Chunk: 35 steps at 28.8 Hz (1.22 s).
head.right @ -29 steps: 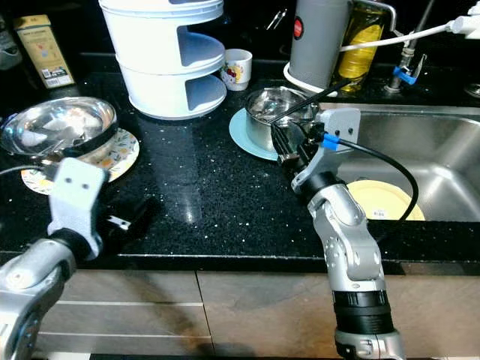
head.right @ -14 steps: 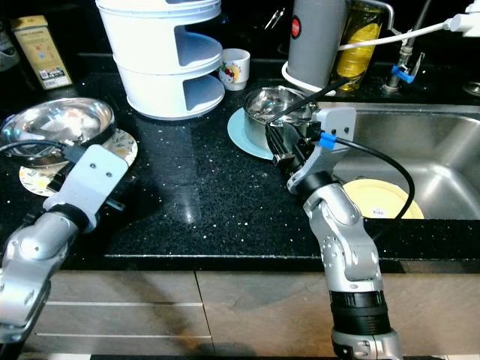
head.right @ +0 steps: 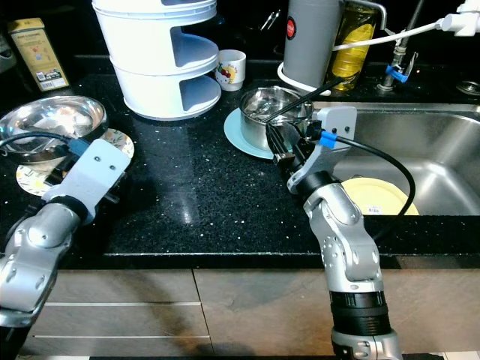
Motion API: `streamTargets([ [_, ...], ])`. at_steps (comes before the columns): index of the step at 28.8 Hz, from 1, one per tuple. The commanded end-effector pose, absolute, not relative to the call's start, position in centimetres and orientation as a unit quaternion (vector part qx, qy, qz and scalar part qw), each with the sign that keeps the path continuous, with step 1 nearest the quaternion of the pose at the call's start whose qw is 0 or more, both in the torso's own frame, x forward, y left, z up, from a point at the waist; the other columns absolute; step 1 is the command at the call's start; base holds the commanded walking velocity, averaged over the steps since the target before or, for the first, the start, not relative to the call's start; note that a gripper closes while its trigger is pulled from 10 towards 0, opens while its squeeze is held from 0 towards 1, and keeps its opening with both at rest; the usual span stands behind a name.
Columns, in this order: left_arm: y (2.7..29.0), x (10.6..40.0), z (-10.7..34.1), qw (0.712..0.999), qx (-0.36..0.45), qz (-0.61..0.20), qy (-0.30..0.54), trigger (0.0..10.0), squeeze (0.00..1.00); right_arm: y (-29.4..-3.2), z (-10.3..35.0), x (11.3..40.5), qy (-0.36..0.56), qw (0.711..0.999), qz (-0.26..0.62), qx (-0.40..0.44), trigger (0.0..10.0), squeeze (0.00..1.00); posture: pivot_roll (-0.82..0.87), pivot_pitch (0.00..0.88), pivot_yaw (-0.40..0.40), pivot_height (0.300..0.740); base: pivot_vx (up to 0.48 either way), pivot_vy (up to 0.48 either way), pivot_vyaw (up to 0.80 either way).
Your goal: Kitchen organization
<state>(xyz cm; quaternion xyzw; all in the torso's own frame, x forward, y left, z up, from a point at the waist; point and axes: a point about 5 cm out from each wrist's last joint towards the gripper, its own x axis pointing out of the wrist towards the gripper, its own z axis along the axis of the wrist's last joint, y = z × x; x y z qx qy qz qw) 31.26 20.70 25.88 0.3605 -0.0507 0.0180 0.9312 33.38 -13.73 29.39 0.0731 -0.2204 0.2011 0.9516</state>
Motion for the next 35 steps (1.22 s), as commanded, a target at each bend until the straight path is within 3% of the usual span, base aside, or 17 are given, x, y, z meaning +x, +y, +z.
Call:
streamTargets([
  [1, 20.9, 31.5, 23.3, 0.934, 0.357, 0.002, 0.01, 0.0, 0.0, -14.0, 29.3, 33.3, -0.217, 0.953, 0.197, 0.07, 10.0, 0.0, 0.03, 0.218, 0.0, 0.74, 0.0, 0.0, 0.0],
  [5, 20.6, 31.5, 23.0, 0.937, 0.349, -0.011, 0.016, 0.0, 0.0, -14.2, 29.3, 33.4, -0.214, 0.955, 0.191, 0.07, 10.0, 0.0, 0.03, 0.221, -0.001, 0.74, 0.0, 0.0, 0.0],
  [6, 20.6, 31.5, 22.9, 0.937, 0.349, -0.006, 0.018, 6.9, 0.0, -14.3, 29.3, 33.4, -0.213, 0.956, 0.19, 0.07, 10.0, 0.0, 0.03, 0.221, -0.001, 0.74, 0.0, 0.0, 0.0],
  [8, 20.6, 31.6, 22.9, 0.936, 0.35, -0.004, 0.019, 6.9, 0.0, -14.3, 29.2, 33.5, -0.213, 0.956, 0.19, 0.07, 10.0, 0.0, 0.03, 0.221, -0.001, 0.74, 0.0, 0.0, 0.0],
  [9, 20.7, 31.6, 22.9, 0.936, 0.35, -0.003, 0.02, 7.8, 0.0, -14.3, 29.2, 33.5, -0.213, 0.956, 0.19, 0.07, 10.0, 0.0, 0.03, 0.221, -0.001, 0.74, 0.0, 0.0, 0.0],
  [10, 20.7, 31.6, 22.8, 0.936, 0.351, -0.003, 0.021, 10.0, 0.0, -14.3, 29.2, 33.5, -0.212, 0.956, 0.19, 0.07, 10.0, 0.0, 0.03, 0.221, -0.001, 0.74, 0.0, 0.0, 0.0],
  [18, 20.6, 31.3, 22.4, 0.936, 0.349, -0.012, 0.031, 10.0, 0.0, -14.4, 29.1, 33.6, -0.207, 0.957, 0.188, 0.071, 10.0, 0.0, 0.03, 0.225, -0.004, 0.74, 0.0, 0.0, 0.0],
  [19, 20.6, 31.3, 22.3, 0.938, 0.345, -0.015, 0.036, 8.6, 0.0, -14.4, 29.1, 33.6, -0.206, 0.958, 0.187, 0.072, 10.0, 0.0, 0.03, 0.225, -0.004, 0.74, 0.0, 0.0, 0.0],
  [20, 20.6, 31.3, 22.2, 0.938, 0.344, -0.015, 0.039, 4.5, 0.0, -14.4, 29.1, 33.6, -0.206, 0.958, 0.187, 0.072, 10.0, 0.0, 0.03, 0.225, -0.004, 0.74, 0.0, 0.0, 0.0],
  [21, 20.6, 31.3, 22.2, 0.938, 0.343, -0.015, 0.04, 1.7, 0.0, -14.4, 29.0, 33.6, -0.206, 0.958, 0.187, 0.073, 10.0, 0.0, 0.03, 0.228, -0.002, 0.74, 0.0, 0.0, 0.0],
  [22, 20.6, 31.3, 22.1, 0.938, 0.343, -0.014, 0.041, 0.0, 0.0, -14.4, 29.0, 33.6, -0.206, 0.958, 0.187, 0.073, 10.0, 0.0, 0.03, 0.228, -0.002, 0.74, 0.0, 0.0, 0.0],
  [26, 20.8, 31.3, 21.9, 0.936, 0.347, -0.007, 0.054, 0.2, 0.0, -14.5, 29.1, 33.6, -0.206, 0.958, 0.185, 0.072, 10.0, 0.0, 0.03, 0.228, -0.002, 0.74, 0.0, 0.0, 0.0],
  [27, 21.0, 31.3, 21.9, 0.935, 0.349, -0.004, 0.058, 4.1, 0.0, -14.5, 29.1, 33.6, -0.206, 0.958, 0.185, 0.072, 10.0, 0.0, 0.03, 0.229, -0.001, 0.74, 0.0, 0.0, 0.0],
  [28, 21.0, 31.3, 21.8, 0.934, 0.352, -0.001, 0.06, 10.0, 0.0, -14.5, 29.1, 33.6, -0.206, 0.958, 0.185, 0.072, 10.0, 0.0, 0.03, 0.229, -0.001, 0.74, 0.0, 0.0, 0.0],
  [35, 21.3, 31.3, 21.8, 0.93, 0.36, 0.005, 0.071, 9.7, 0.0, -14.6, 29.2, 33.6, -0.207, 0.958, 0.183, 0.074, 10.0, 0.0, 0.03, 0.231, -0.002, 0.74, 0.0, 0.0, 0.0],
])
